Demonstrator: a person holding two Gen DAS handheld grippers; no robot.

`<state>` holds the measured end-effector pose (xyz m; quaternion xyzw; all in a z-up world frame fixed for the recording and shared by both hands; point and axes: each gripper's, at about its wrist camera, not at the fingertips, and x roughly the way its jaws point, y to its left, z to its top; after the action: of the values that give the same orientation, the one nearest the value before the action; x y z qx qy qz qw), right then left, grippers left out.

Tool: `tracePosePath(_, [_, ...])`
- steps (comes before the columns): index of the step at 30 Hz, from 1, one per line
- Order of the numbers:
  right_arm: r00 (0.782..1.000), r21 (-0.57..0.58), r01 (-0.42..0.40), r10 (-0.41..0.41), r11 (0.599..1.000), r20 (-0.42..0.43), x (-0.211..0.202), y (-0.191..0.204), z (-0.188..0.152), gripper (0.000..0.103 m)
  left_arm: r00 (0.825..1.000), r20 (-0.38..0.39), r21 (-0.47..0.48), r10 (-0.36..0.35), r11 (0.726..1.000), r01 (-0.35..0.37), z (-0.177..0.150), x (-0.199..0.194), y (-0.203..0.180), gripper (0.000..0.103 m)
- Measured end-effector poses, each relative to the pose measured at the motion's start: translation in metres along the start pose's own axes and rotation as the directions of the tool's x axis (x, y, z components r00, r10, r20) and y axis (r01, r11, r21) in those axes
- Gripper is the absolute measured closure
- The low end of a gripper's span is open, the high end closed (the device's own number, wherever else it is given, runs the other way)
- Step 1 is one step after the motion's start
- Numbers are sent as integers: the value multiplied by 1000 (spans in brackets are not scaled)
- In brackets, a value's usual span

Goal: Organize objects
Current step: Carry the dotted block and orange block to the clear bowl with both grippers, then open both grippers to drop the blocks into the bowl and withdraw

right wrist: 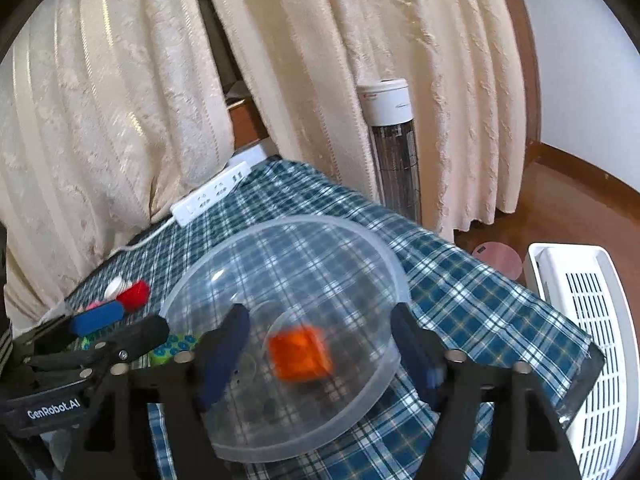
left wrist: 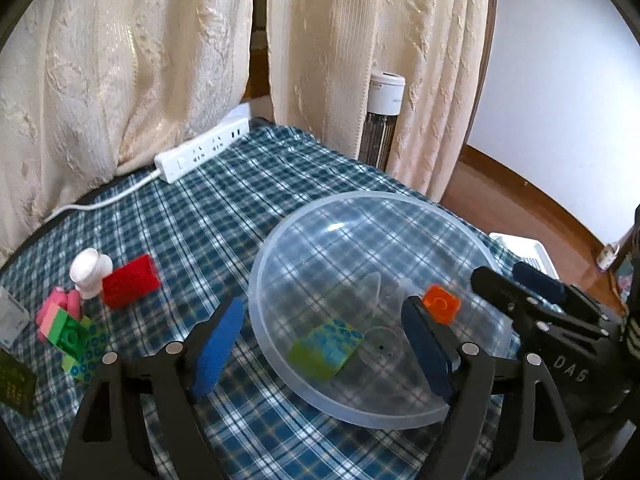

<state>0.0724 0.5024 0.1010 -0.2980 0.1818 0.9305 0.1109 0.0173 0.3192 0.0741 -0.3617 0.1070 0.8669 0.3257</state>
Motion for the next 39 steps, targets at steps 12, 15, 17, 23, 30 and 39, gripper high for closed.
tracePosePath(12, [1000,0,-10,10,1000,-21,1,13,-4,26,986,39,-9,164,986,-164,-4,-11,22,20])
tracePosePath(15, [1000,-3,-16,16,1000,-25,0,18,-4,26,982,42,-13,186,983,-185,-6,-16,28,20])
tracePosePath(17, [999,-7,-19,19,1000,-29,-1,23,-4,26,979,45,-18,199,980,-199,-8,-19,32,20])
tracePosePath(23, [999,-31,-29,28,999,-39,-2,39,-8,26,974,44,-43,221,975,-219,-13,-28,46,20])
tracePosePath(30, [998,-63,-50,47,997,-52,-1,62,-12,26,967,31,-77,253,965,-250,-23,-38,70,20])
tracePosePath(39, [995,-112,-84,76,990,-67,1,96,-17,26,957,22,-106,290,952,-286,-34,-53,102,20])
